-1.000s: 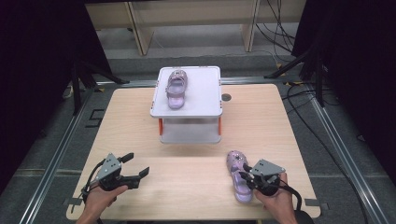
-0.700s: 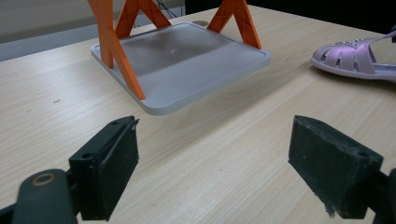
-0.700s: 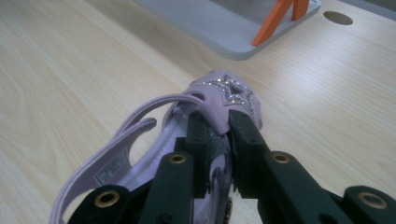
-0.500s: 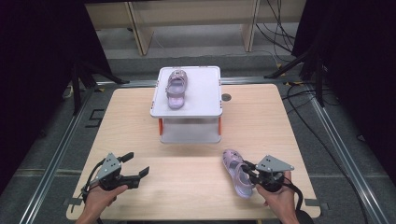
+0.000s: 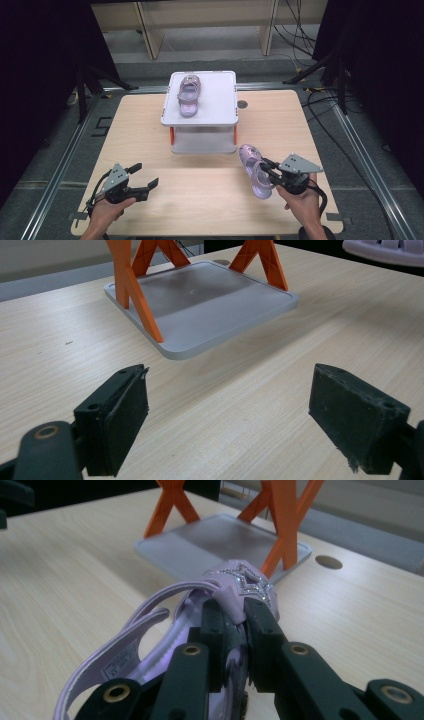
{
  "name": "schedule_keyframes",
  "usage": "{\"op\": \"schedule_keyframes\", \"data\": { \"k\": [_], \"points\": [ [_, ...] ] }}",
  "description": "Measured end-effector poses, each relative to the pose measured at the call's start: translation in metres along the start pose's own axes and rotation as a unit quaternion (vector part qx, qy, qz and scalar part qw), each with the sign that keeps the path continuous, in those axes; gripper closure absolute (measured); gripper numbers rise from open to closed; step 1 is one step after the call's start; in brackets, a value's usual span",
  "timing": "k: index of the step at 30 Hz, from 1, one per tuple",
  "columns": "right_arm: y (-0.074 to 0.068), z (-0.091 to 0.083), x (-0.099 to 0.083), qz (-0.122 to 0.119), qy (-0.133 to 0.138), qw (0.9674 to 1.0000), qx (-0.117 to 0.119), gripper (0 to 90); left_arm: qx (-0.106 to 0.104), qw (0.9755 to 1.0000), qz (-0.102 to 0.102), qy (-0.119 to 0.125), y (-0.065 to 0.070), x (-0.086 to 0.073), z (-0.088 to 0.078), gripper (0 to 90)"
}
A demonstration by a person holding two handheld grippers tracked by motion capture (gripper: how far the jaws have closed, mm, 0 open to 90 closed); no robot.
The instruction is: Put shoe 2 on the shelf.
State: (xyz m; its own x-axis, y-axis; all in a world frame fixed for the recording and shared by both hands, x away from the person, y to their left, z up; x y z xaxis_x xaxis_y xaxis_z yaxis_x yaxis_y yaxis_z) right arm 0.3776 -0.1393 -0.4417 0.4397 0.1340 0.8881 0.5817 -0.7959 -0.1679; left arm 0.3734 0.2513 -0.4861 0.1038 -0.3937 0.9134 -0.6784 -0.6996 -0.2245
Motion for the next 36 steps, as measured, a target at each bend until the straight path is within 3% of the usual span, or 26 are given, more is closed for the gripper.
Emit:
{"op": "schedule_keyframes", "data": {
  "k": [3,4,8,11,12,14,15,19,20,21,22,30,33,36],
  "points": [
    [0.003,-0.005,0.012,-0.013,0.014,0.9998,-0.004,80.1,0.001,1.0000,-0.002,-0.003,0.000,-0.001,0.000,15.3],
    [0.001,-0.008,0.015,0.000,0.014,0.9999,-0.004,80.1,0.001,1.0000,-0.002,-0.002,0.000,-0.001,0.001,15.3],
    [0.004,-0.010,0.033,-0.014,0.034,0.9993,-0.004,80.0,0.002,1.0000,0.000,-0.005,-0.001,-0.002,0.001,15.3],
    [0.003,-0.010,0.044,-0.009,0.040,0.9991,-0.004,79.8,0.002,1.0000,0.001,-0.003,-0.001,-0.001,0.001,15.3],
    [0.004,-0.011,0.050,-0.019,0.048,0.9987,-0.007,79.8,0.002,1.0000,0.001,-0.004,-0.001,-0.001,0.001,15.3],
    [0.003,-0.012,0.057,-0.012,0.048,0.9988,-0.005,79.8,0.002,0.9999,0.000,-0.012,-0.001,-0.003,0.000,15.3],
    [0.004,-0.012,0.062,-0.021,0.052,0.9984,-0.007,79.8,0.001,1.0000,0.001,-0.003,-0.001,-0.002,0.001,15.3],
    [0.004,-0.014,0.079,-0.012,0.066,0.9977,-0.009,79.9,0.001,1.0000,-0.001,-0.004,-0.001,-0.002,0.001,15.3],
    [0.006,-0.015,0.085,-0.022,0.071,0.9971,-0.012,79.9,0.001,1.0000,0.000,-0.004,-0.001,-0.002,0.001,15.2],
    [0.006,-0.014,0.089,-0.014,0.079,0.9968,-0.008,79.9,0.001,1.0000,0.001,-0.005,-0.001,-0.002,0.001,15.2],
    [0.009,-0.015,0.094,-0.027,0.084,0.9960,-0.016,80.0,0.001,1.0000,0.002,-0.005,-0.002,-0.002,0.001,15.3],
    [0.007,-0.004,0.117,-0.001,0.093,0.9956,-0.014,80.2,0.001,1.0000,0.000,-0.010,-0.002,-0.003,0.002,15.3],
    [0.008,0.004,0.129,-0.020,0.106,0.9939,-0.022,80.3,-0.001,1.0000,0.001,-0.007,-0.002,-0.003,0.002,15.3],
    [0.005,0.015,0.135,-0.019,0.105,0.9941,-0.022,80.4,-0.001,1.0000,0.000,-0.007,-0.002,-0.003,0.002,15.3]
  ]
}}
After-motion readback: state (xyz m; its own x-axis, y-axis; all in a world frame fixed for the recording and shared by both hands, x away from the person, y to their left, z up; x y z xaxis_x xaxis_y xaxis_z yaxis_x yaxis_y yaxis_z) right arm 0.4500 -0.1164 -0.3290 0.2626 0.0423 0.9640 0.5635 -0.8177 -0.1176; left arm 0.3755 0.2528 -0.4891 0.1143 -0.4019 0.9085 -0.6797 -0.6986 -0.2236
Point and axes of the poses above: each handheld gripper's, and its own axes: z roughly forward along the jaws, x roughly out of its top, y roughly to its right, the point moved 8 cm from there along z, roughly forward along the jaws, and after that the axes turned 14 degrees about z, right-handed, at the moved point
